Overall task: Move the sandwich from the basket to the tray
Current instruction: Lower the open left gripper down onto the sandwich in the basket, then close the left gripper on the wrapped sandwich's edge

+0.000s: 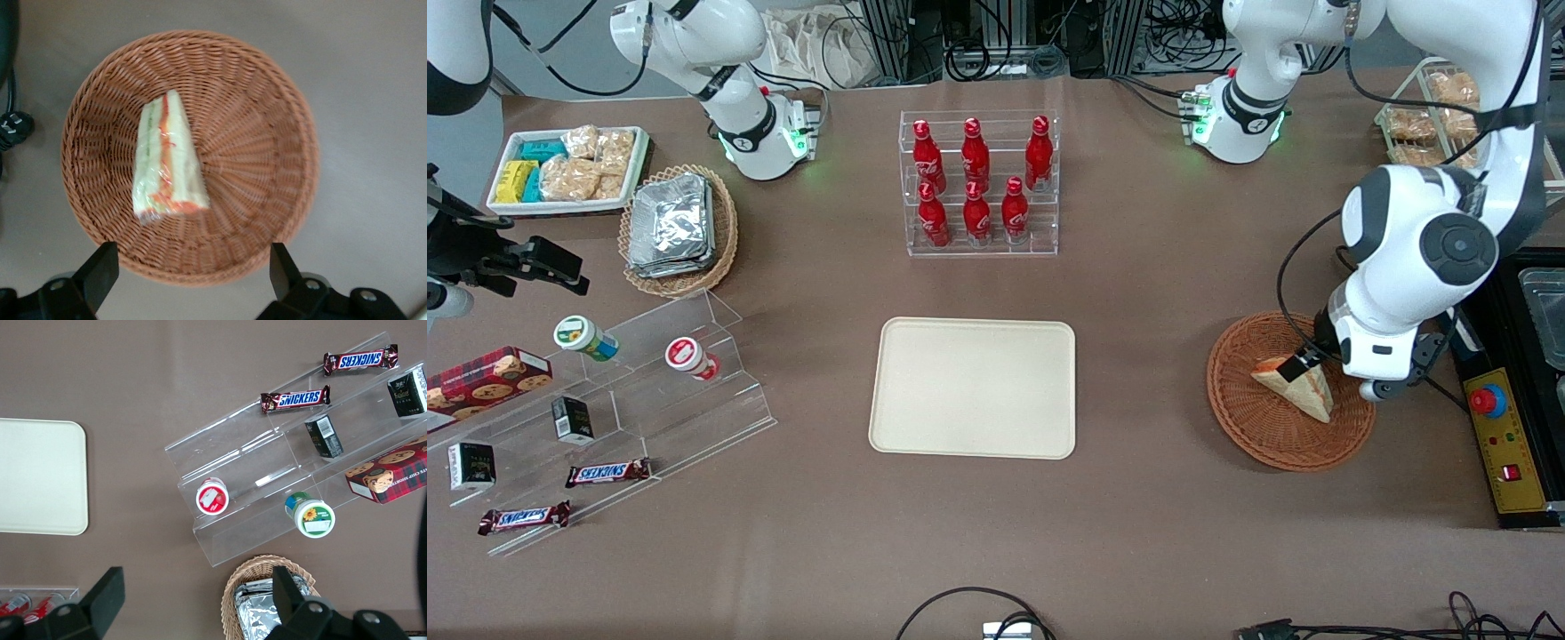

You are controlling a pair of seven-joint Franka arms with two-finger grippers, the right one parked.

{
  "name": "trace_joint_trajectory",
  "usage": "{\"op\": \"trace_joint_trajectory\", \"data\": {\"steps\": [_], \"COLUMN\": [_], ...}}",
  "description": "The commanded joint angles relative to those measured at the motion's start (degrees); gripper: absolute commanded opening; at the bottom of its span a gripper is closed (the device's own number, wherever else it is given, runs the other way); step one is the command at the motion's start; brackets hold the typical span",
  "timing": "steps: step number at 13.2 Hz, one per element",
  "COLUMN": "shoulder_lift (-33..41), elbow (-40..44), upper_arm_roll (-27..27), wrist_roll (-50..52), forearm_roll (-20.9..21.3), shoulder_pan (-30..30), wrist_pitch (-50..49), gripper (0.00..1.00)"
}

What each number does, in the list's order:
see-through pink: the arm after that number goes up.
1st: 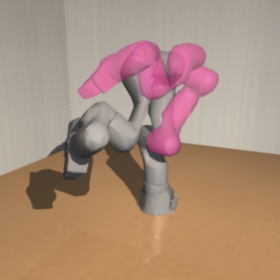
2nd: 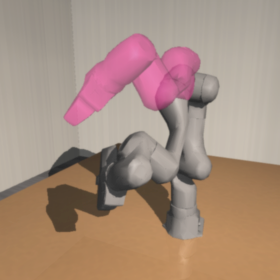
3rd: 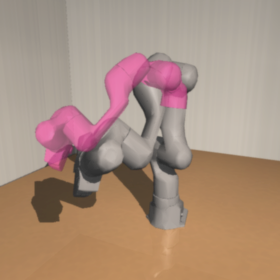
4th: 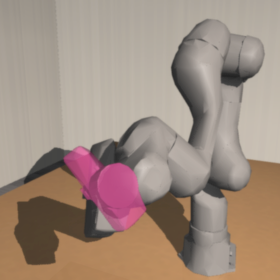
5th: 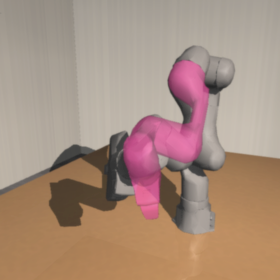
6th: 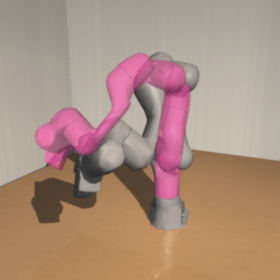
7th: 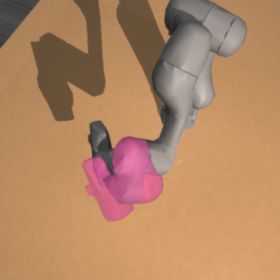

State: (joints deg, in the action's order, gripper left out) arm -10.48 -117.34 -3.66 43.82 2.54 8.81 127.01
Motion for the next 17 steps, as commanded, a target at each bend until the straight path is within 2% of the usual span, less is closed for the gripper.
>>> {"op": "trace_joint_trajectory", "data": {"steps": [1, 10, 11, 12, 14, 15, 17], "shoulder_lift": [-1.2, -9.0, -9.2, -9.3, -9.0, -8.7, -8.2], "elbow": [-2.3, -3.7, -3.8, -3.7, -3.5, -3.5, -3.4], "upper_arm_roll": [-1.3, -1.4, -1.4, -1.4, -1.4, -1.4, -1.4], "wrist_roll": [2.1, 6.0, 6.3, 7.2, 7.4, 7.0, 6.7], "forearm_roll": [1.2, 1.2, 1.1, 1.1, 1.2, 1.3, 1.3], "shoulder_pan": [-0.2, -0.2, -0.2, -0.2, -0.2, -0.2, -0.2], "wrist_pitch": [3.7, 13.2, 13.7, 13.7, 13.4, 13.2, 12.8], "gripper": [1.00, 1.00, 0.91, 0.66, 0.09, 0.00, 0.00]}}
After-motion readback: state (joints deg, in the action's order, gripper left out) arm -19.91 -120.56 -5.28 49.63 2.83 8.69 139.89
